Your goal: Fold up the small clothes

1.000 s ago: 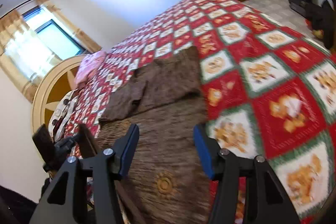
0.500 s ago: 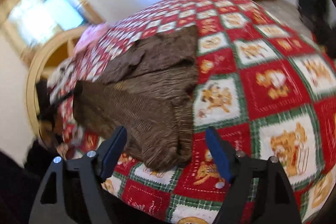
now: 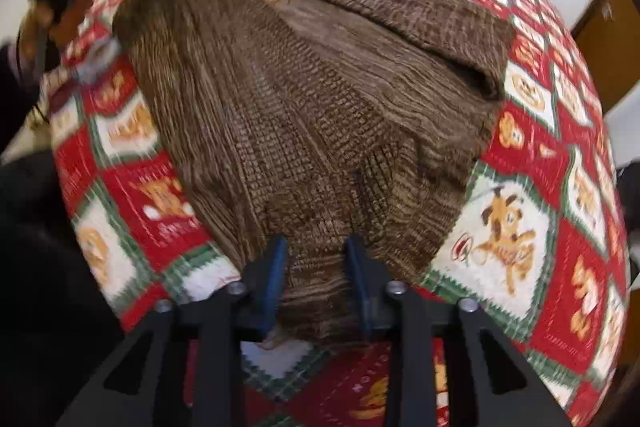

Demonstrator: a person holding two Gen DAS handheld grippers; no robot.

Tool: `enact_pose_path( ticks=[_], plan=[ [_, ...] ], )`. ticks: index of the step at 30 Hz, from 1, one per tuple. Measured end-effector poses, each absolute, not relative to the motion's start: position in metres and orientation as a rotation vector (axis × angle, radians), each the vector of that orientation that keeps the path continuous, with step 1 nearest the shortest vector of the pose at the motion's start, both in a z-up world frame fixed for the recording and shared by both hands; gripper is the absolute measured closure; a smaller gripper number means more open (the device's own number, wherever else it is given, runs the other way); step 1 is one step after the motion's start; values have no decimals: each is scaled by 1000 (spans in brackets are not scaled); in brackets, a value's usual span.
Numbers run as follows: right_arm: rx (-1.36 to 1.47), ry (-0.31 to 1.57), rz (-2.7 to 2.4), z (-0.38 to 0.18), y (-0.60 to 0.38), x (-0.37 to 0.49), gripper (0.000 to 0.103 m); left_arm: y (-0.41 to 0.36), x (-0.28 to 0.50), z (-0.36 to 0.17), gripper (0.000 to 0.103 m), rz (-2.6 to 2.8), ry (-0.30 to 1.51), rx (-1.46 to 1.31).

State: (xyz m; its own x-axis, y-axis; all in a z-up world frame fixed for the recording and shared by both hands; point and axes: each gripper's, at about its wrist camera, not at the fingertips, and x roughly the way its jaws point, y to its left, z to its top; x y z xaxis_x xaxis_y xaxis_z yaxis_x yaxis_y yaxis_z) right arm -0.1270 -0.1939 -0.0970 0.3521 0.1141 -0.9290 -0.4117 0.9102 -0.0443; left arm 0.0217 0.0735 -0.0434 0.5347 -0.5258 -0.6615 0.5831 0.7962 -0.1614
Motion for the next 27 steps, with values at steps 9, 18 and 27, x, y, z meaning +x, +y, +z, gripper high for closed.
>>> enact_pose_path(
  ticks=[9,18,27],
  plan=[
    [113,859,386,-5,-246,-133,94,104,32,-11,97,-630,660,-33],
    [432,930,115,-53,-303,-82,89,100,31,-23,96,-669,694,123],
    [386,842,164,-47,-274,-90,28,77,56,-73,41,-743,915,147]
  ],
)
